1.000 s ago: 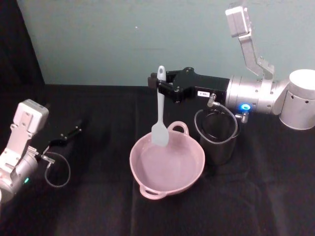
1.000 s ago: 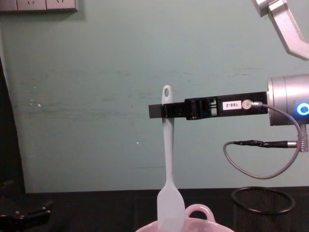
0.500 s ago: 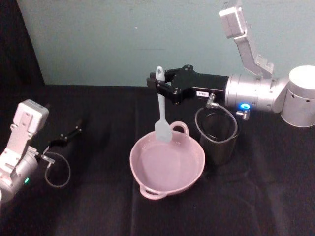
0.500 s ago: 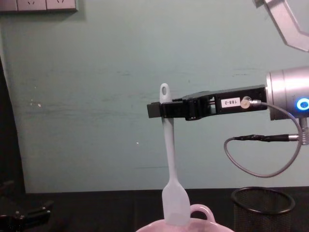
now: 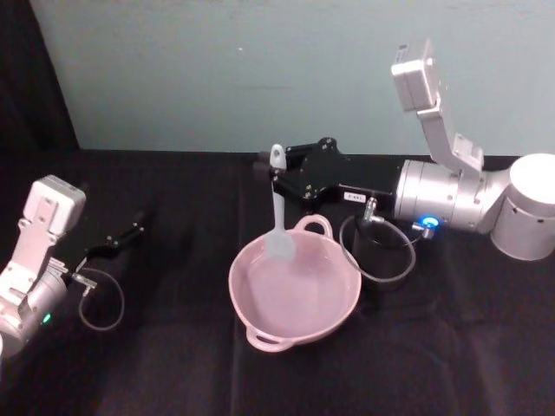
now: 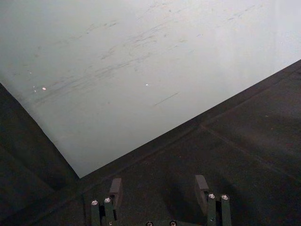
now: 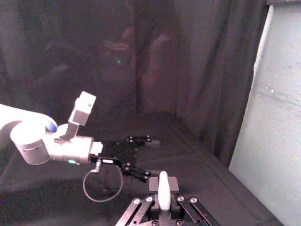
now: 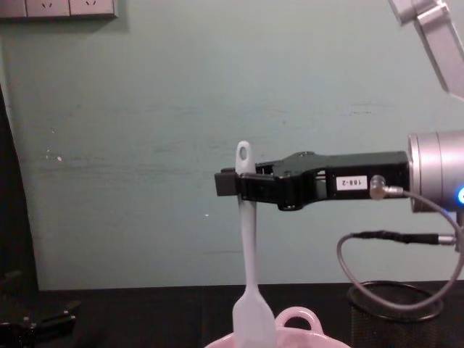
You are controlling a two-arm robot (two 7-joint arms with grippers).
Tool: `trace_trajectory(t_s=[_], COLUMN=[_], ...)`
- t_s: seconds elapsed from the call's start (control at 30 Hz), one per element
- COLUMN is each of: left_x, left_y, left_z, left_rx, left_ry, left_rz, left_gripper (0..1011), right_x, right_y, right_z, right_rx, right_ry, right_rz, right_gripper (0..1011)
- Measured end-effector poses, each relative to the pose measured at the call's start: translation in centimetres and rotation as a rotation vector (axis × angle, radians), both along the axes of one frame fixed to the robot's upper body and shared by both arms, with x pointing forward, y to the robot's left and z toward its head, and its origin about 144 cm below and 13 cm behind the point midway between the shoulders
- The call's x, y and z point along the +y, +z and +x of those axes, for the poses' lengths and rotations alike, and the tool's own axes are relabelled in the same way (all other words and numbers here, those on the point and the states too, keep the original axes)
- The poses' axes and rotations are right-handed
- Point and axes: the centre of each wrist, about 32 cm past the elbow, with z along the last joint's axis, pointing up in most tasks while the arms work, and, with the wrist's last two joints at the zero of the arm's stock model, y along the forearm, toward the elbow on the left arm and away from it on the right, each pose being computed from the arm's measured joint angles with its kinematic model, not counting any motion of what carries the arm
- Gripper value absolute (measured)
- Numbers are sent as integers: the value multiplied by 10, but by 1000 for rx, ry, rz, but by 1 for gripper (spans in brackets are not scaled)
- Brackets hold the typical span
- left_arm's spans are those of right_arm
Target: Use the one hand to pick up the spoon and stir the clear water in the bowl.
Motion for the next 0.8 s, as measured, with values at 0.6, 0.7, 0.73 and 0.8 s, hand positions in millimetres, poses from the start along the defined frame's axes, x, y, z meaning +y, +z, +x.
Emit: trace_trajectory(t_s=[0.6,0.7,0.73,0.8], left_x=[0,0,0,0], left_y=[0,0,0,0], left_z=[0,0,0,0], left_rx=[0,0,0,0], left_ry=[0,0,0,0], left_rz=[0,0,0,0], left_gripper=[1005,1005,1005,1005], right_x=[-7,-8,-9,-9], right_y=[-28,-32,-34,-36], right_z=[-17,-19,-20,-21], right_rx=[47,56,60,64], right_ry=[-2,-6,-8,-9], right_rz=[38,42,44,46], right_gripper=[125,125,125,125])
